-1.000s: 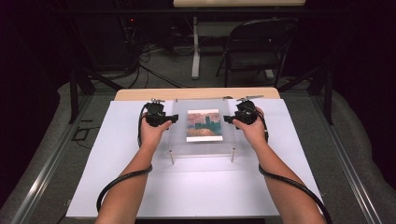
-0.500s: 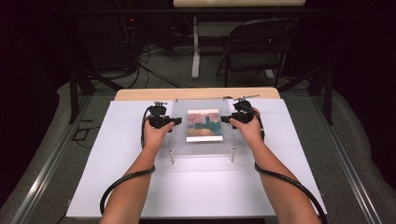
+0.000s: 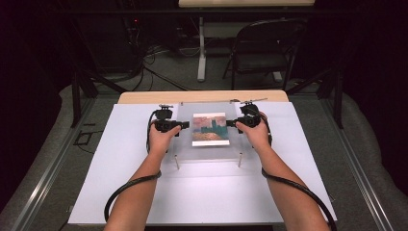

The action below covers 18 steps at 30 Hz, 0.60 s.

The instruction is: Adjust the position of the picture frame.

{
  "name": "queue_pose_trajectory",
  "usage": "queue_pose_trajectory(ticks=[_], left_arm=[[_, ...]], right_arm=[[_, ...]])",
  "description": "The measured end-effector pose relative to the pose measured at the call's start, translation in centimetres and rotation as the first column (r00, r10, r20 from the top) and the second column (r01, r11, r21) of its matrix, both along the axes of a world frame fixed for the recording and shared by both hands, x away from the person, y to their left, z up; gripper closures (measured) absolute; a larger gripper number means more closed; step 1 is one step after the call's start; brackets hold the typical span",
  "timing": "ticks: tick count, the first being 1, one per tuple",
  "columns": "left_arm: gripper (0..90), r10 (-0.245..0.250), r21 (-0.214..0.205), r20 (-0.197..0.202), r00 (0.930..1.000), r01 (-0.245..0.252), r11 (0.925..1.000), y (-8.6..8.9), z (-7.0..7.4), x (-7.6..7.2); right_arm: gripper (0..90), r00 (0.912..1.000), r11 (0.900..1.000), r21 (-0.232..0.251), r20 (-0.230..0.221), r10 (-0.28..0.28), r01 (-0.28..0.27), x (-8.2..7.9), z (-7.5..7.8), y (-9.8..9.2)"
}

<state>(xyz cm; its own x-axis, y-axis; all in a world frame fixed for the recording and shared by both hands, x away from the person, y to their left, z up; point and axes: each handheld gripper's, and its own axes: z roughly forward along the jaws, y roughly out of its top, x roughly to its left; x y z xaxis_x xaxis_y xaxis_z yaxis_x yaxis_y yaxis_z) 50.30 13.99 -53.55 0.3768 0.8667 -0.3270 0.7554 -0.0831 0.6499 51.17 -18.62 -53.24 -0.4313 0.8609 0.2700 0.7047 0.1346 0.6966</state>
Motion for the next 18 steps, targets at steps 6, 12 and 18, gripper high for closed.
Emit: queue_pose_trajectory(ticks=[6, 12, 18], left_arm=[[28.7, 0.004, -0.034, -0.023, 0.9997, -0.004, 0.9994, 0.17, -0.24, 0.15], [26.5, 0.004, -0.044, -0.036, 0.9994, -0.005, 0.9990, 0.13, -0.34, 0.29], [23.2, 0.011, -0.077, -0.064, 0.9979, -0.016, 0.9969, 0.14, -0.61, 0.41]], right_arm=[[30.8, 0.9998, 0.9999, 0.013, -0.018, 0.002, -0.001, 0.21, -0.14, -0.03], [29.7, 0.9994, 0.9992, 0.041, -0.033, 0.007, -0.005, 0.34, -0.36, -0.31], [28.7, 0.9992, 0.9990, 0.042, -0.035, 0.020, -0.018, 0.52, -0.39, -0.36]])
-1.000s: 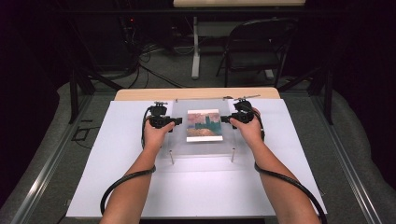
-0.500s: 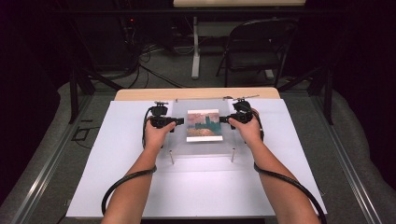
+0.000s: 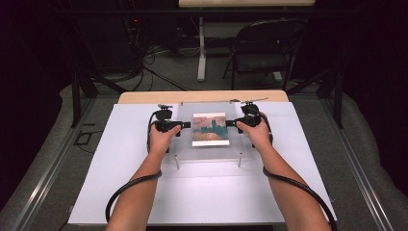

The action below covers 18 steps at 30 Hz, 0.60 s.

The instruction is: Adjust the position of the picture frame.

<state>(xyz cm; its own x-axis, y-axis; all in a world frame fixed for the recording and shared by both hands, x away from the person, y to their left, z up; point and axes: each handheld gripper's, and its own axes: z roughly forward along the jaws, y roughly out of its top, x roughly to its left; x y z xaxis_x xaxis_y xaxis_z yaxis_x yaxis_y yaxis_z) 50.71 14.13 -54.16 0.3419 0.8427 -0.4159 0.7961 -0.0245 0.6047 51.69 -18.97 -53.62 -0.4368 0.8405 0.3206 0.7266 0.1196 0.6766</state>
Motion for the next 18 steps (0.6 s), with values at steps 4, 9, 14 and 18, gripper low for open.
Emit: queue_pose_trajectory(ticks=[4, 9, 14, 18], left_arm=[[22.4, -0.009, -0.023, -0.020, 0.9998, 0.009, 0.9997, 0.00, -0.09, 0.08], [22.2, -0.015, -0.024, -0.035, 0.9993, 0.014, 0.9996, -0.02, -0.05, 0.23], [22.6, -0.017, -0.035, -0.044, 0.9989, 0.015, 0.9993, 0.05, -0.11, 0.26], [22.5, -0.022, -0.040, -0.052, 0.9984, 0.020, 0.9990, 0.07, -0.13, 0.37]], right_arm=[[28.1, 0.9999, 0.9999, 0.014, -0.016, -0.002, 0.002, 0.12, -0.08, -0.08], [26.9, 0.9995, 0.9995, 0.031, -0.031, 0.001, 0.000, 0.37, -0.26, -0.21], [26.7, 0.9985, 0.9989, 0.048, -0.055, -0.001, 0.004, 0.52, -0.34, -0.34], [26.7, 0.9985, 0.9989, 0.046, -0.054, 0.000, 0.002, 0.55, -0.33, -0.33]])
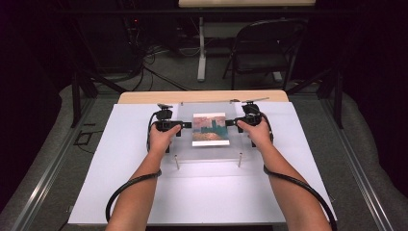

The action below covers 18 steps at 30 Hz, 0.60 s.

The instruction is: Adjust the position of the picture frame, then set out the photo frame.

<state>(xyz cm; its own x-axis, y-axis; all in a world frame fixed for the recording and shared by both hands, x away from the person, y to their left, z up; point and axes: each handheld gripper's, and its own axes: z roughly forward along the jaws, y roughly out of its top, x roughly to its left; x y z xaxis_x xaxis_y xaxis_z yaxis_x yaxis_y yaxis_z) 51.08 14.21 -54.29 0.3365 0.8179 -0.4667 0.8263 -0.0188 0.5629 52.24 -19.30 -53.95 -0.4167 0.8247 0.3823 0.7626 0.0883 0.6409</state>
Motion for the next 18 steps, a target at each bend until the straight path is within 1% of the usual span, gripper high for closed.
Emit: queue_pose_trajectory(ticks=[3, 5, 6, 7, 8, 12, 18], left_arm=[[22.5, 0.005, -0.013, -0.007, 1.0000, -0.005, 0.9999, -0.05, -0.08, 0.11], [22.5, 0.007, -0.019, -0.008, 0.9999, -0.007, 0.9998, -0.05, -0.15, 0.13], [22.5, 0.005, -0.020, -0.006, 1.0000, -0.005, 0.9998, -0.03, -0.17, 0.15], [22.6, 0.006, -0.021, -0.007, 1.0000, -0.006, 0.9998, -0.04, -0.17, 0.15], [22.6, 0.007, -0.022, -0.008, 0.9999, -0.007, 0.9997, -0.06, -0.17, 0.16], [22.8, 0.003, -0.012, -0.013, 0.9999, -0.003, 0.9999, -0.05, -0.06, 0.22], [24.1, 0.008, -0.020, -0.017, 0.9998, -0.008, 0.9998, 0.08, -0.06, 0.19]], right_arm=[[26.4, 1.0000, 1.0000, 0.002, -0.008, -0.002, 0.002, 0.03, -0.01, -0.02], [26.3, 0.9999, 0.9999, 0.015, -0.014, -0.005, 0.005, 0.12, -0.11, -0.05], [26.3, 0.9997, 0.9998, 0.019, -0.022, -0.006, 0.006, 0.15, -0.14, -0.08], [26.7, 0.9994, 0.9994, 0.034, -0.035, -0.008, 0.009, 0.16, -0.18, -0.03], [26.4, 0.9993, 0.9993, 0.035, -0.036, -0.007, 0.009, 0.19, -0.21, 0.00], [26.4, 0.9994, 0.9995, 0.029, -0.034, -0.011, 0.012, 0.23, -0.16, 0.10], [26.3, 0.9996, 0.9998, 0.015, -0.025, -0.009, 0.009, 0.22, -0.04, 0.17]])
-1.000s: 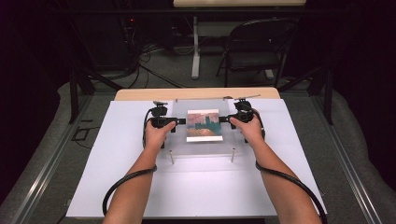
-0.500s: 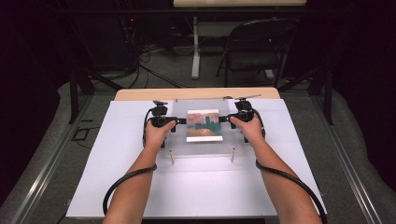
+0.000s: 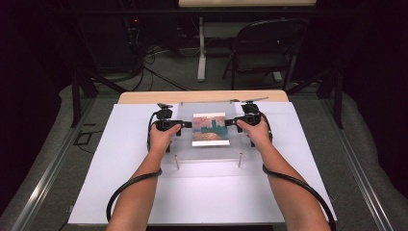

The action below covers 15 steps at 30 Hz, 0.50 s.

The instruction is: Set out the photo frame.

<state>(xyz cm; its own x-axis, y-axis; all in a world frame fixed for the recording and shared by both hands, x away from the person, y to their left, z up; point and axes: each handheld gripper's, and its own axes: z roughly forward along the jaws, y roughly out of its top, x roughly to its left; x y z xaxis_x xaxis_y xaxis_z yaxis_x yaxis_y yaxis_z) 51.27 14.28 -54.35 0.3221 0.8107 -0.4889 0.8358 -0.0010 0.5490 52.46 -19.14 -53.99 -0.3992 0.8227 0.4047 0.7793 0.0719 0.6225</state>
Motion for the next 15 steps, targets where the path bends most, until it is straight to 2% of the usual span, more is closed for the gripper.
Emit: queue_pose_trajectory(ticks=[8, 15], left_arm=[[28.0, 0.022, -0.007, -0.016, 0.9996, -0.023, 0.9997, 0.08, 0.18, 0.06], [29.1, 0.040, -0.006, -0.009, 0.9992, -0.040, 0.9992, -0.04, 0.46, -0.13]], right_arm=[[26.5, 1.0000, 1.0000, -0.004, 0.002, -0.002, 0.002, -0.08, 0.10, 0.07], [27.0, 0.9999, 0.9999, -0.005, 0.006, -0.012, 0.012, -0.32, 0.30, 0.13]])
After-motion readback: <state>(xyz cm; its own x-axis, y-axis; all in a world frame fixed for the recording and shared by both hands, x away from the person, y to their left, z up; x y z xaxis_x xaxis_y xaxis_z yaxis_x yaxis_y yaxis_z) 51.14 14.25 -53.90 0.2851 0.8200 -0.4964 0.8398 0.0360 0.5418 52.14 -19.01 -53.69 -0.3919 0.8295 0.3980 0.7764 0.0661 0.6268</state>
